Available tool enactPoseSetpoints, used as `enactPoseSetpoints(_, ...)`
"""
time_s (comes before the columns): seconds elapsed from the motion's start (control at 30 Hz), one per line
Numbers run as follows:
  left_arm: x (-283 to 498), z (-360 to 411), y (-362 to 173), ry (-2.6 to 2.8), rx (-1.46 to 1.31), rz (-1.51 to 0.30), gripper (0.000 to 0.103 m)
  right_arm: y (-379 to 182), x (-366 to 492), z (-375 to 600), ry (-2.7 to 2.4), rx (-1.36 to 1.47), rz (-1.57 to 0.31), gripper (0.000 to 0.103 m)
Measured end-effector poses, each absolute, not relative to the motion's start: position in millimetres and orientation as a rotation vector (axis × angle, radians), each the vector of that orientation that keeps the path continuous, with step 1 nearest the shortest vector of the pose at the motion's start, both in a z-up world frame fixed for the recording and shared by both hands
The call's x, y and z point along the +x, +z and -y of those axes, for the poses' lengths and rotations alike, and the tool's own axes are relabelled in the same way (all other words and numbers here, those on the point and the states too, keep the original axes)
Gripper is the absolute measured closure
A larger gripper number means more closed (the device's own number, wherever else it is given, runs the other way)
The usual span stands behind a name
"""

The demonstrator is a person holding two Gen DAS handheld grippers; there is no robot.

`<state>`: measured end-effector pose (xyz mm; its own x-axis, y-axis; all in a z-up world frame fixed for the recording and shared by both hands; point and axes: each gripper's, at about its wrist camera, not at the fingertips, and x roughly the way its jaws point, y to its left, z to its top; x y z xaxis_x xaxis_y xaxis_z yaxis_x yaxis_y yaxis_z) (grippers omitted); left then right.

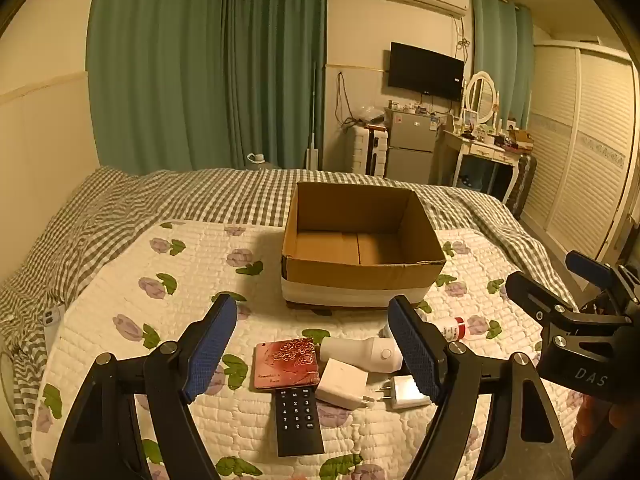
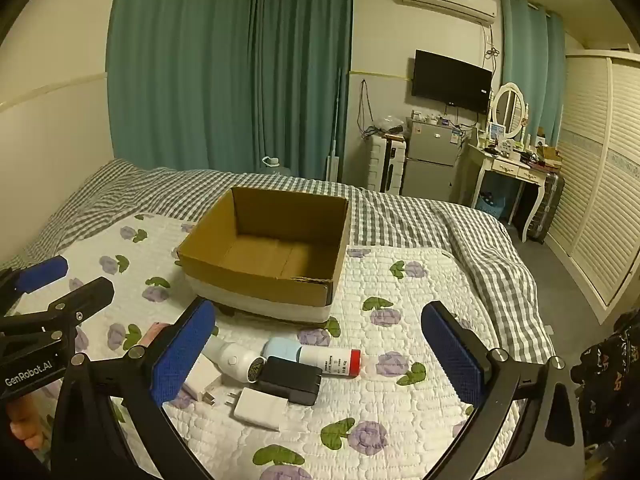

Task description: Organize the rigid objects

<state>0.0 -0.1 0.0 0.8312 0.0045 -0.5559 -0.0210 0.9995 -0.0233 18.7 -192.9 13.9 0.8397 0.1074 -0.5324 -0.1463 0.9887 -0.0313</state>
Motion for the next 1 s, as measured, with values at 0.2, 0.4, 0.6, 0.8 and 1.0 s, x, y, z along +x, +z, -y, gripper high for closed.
enactPoseSetpoints(0.2,-0.2,0.9,0.4,0.022,-0.018,-0.59,0.022,13.8,17.6,192.5,0.138,-0.058,-0.554,0.0)
enactPoseSetpoints(0.4,0.8,-2.8,-1.7,0.027,-0.018,-0.585,0.022,13.7,17.0,192.0,0.138,-0.058,-0.554,0.0)
enactPoseSetpoints(0.6,-1.2,-3.2,-1.4,0.03,-0.016,-0.584,0.022,14.0,16.8,191.7,0.141,-0.055,-0.553,0.0)
enactPoseSetpoints(0.8,-0.3,-4.1,-0.8,0.041,-0.016,-0.588,0.022,12.7,16.3,190.0,0.14,-0.055,-0.557,0.0)
enactPoseSetpoints(1.0,-0.5,-4.9,-1.4,0.041,-0.016,-0.586,0.022,9.5,17.0,190.0,0.14,-0.052,-0.56,0.0)
